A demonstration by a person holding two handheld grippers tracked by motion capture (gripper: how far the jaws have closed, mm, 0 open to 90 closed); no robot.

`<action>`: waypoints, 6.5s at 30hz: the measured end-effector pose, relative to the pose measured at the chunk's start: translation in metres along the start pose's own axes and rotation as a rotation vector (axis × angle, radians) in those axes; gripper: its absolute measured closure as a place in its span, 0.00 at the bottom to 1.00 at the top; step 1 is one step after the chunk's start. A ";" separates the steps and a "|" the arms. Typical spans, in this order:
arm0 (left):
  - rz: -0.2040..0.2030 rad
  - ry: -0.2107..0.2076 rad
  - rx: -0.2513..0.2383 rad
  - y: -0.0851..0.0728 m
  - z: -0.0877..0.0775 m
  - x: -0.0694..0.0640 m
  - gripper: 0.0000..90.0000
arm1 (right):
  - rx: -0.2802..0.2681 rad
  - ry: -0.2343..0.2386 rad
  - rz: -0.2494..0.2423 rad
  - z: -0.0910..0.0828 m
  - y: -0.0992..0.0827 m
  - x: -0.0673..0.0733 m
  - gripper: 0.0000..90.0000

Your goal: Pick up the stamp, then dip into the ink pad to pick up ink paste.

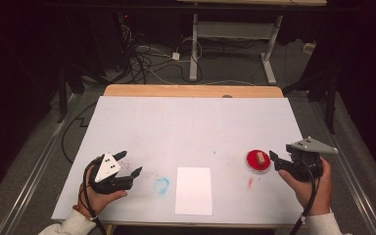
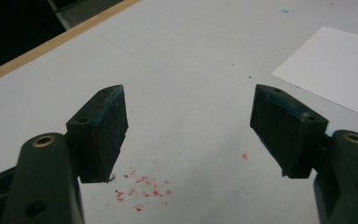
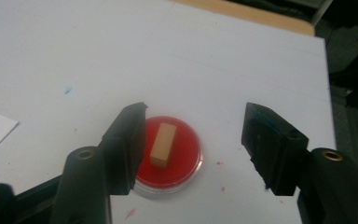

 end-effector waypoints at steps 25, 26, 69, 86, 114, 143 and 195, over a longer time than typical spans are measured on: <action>-0.014 -0.028 0.048 -0.009 0.002 -0.001 0.28 | 0.275 0.086 -0.027 0.072 -0.025 0.016 0.83; -0.015 -0.028 0.051 -0.010 0.002 -0.001 0.28 | 0.276 0.089 -0.023 0.072 -0.025 0.015 0.84; 0.031 -0.020 0.085 -0.009 0.006 -0.004 0.28 | 0.283 0.123 -0.049 0.074 -0.028 0.014 0.85; 0.021 -0.019 0.102 -0.012 0.005 -0.004 0.28 | 0.167 0.143 -0.083 0.039 0.001 0.015 0.85; 0.042 -0.020 0.107 -0.013 0.008 -0.004 0.28 | 0.300 0.127 -0.135 0.072 -0.029 0.018 0.85; 0.041 -0.023 0.122 -0.018 0.006 -0.005 0.28 | 0.289 0.130 -0.144 0.073 -0.030 0.018 0.85; 0.076 -0.039 0.146 -0.020 0.010 -0.008 0.28 | -0.050 0.296 -0.159 -0.005 0.031 0.052 0.85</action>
Point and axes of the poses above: each handheld gripper's, and its own axes: z roughly forward along the jaws, y roughly out of its top, x roughly to its left, the point moved 8 cm from there along z, roughly forward along the jaws
